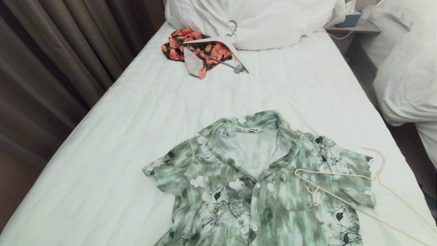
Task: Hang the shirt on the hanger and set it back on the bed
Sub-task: Lift the shirt and hanger
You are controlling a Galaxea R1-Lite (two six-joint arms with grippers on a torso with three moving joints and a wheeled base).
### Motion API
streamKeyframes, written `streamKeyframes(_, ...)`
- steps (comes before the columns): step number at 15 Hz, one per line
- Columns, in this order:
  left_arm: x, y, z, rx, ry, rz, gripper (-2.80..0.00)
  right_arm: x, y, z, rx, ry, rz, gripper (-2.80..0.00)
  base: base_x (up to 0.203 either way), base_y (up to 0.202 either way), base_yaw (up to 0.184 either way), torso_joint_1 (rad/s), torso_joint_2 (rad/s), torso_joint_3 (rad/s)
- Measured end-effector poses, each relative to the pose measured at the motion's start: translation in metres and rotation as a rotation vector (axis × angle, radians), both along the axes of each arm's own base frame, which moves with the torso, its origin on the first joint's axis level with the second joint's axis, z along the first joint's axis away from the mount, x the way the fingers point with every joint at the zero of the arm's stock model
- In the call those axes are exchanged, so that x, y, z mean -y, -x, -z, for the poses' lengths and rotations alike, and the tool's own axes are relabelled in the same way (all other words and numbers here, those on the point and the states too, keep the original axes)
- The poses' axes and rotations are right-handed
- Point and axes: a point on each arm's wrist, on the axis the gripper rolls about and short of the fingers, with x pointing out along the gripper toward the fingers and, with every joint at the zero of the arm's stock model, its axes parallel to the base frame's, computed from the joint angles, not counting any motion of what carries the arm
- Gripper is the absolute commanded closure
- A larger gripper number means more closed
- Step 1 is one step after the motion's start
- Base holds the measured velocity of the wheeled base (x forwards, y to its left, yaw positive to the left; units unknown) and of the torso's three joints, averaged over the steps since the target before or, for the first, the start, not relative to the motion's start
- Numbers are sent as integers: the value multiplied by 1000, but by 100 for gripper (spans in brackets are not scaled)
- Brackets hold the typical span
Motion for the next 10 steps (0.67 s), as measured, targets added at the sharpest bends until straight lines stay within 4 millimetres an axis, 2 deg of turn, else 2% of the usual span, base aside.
streamKeyframes(7,0,0,0,0,0,0,0,0,0,0,1,2,3,0,0,0,0,0,0,0)
streamKeyframes(10,0,0,0,0,0,0,0,0,4,-13,24,8,-11,0,0,0,0,0,0,0)
